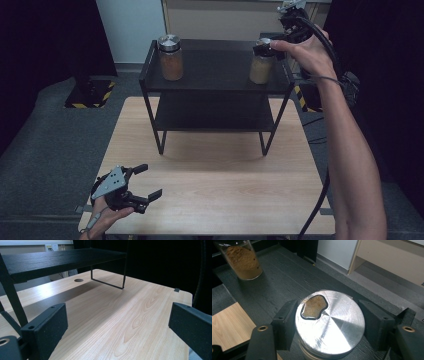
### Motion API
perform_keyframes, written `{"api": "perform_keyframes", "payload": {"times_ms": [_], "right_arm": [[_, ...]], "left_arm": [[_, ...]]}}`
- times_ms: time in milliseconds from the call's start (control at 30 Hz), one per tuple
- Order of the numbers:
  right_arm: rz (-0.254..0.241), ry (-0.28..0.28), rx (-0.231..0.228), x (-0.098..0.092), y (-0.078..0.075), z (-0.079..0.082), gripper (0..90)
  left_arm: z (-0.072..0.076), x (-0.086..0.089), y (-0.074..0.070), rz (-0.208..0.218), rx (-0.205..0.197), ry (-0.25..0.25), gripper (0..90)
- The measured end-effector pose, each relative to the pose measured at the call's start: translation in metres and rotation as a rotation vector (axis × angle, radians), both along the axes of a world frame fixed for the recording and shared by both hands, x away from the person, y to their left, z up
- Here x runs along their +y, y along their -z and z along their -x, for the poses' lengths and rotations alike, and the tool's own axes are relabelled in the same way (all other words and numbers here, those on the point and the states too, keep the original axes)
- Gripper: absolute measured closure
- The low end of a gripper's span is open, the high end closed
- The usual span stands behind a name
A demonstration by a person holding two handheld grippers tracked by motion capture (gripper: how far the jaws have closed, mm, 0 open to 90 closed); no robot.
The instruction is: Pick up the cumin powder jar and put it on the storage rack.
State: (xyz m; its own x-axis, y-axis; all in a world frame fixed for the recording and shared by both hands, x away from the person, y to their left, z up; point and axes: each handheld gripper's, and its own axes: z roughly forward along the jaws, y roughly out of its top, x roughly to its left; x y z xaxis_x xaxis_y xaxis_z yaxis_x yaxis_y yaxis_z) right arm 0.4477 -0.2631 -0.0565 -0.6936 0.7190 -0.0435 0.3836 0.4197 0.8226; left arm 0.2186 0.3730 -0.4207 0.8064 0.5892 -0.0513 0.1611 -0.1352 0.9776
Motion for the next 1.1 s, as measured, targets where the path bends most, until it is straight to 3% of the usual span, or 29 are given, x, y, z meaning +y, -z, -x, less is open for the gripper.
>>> {"api": "perform_keyframes", "payload": {"times_ms": [100, 133, 167, 233, 267, 400, 600, 800, 1100], "right_arm": [[-0.010, -0.005, -0.012, -0.002, 0.004, 0.001, 34.6], [-0.024, -0.022, -0.017, -0.005, 0.010, 0.000, 22.8], [-0.036, -0.031, -0.012, -0.007, 0.012, -0.001, 17.7], [-0.037, -0.031, -0.053, -0.008, 0.014, 0.005, 12.1], [-0.061, -0.029, -0.058, -0.010, 0.015, 0.006, 9.3], [-0.122, -0.010, -0.089, -0.019, 0.013, 0.015, 6.5], [-0.159, 0.006, -0.117, -0.032, 0.003, 0.029, 6.0], [-0.169, 0.038, -0.142, -0.045, -0.003, 0.044, 7.4], [-0.182, 0.034, -0.152, -0.051, 0.002, 0.054, 7.8]], "left_arm": [[0.000, 0.000, 0.000, -0.001, 0.001, 0.001, 1.1], [0.000, 0.000, 0.000, -0.002, 0.002, 0.001, 1.1], [0.000, 0.000, 0.000, -0.002, 0.002, 0.001, 1.1], [0.000, -0.001, 0.000, -0.007, 0.001, 0.003, 1.1], [0.000, -0.001, 0.000, -0.007, 0.001, 0.003, 1.1], [0.000, -0.001, 0.000, -0.005, 0.000, 0.004, 1.1], [0.000, 0.000, 0.000, -0.001, 0.000, 0.002, 1.1], [0.000, -0.001, 0.000, -0.004, -0.001, 0.006, 1.2], [0.001, -0.001, 0.001, 0.002, -0.005, 0.001, 1.3]]}}
